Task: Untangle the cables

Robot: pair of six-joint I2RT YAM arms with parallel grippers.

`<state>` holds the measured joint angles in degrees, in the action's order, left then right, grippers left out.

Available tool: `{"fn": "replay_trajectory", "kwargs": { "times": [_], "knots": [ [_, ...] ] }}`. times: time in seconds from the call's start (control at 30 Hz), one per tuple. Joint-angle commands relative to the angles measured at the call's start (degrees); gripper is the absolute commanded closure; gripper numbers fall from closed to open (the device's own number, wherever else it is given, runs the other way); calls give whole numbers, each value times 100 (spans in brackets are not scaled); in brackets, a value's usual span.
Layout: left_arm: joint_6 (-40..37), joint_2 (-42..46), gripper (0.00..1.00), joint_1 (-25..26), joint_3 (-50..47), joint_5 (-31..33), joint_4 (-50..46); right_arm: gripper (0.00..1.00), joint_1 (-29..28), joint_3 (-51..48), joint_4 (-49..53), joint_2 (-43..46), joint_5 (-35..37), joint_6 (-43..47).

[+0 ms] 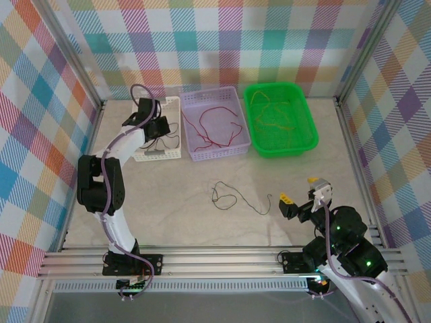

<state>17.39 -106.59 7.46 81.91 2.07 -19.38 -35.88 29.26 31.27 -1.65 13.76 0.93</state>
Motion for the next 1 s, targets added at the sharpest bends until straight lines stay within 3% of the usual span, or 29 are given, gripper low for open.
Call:
{"fn": "replay_trajectory", "kwargs": {
  "times": [0.0, 0.6, 0.97],
  "knots": [
    [194, -301, 100, -95, 104, -247, -119, 0, 46, -76, -228, 76, -118, 46],
    [507, -1247, 100, -272, 549, -683, -633, 0, 54, -126, -227, 47, -247, 56],
    [506, -1275, 96, -267, 712, -604, -859, 0, 54, -135, -208, 33, -365, 73]
  ]
}}
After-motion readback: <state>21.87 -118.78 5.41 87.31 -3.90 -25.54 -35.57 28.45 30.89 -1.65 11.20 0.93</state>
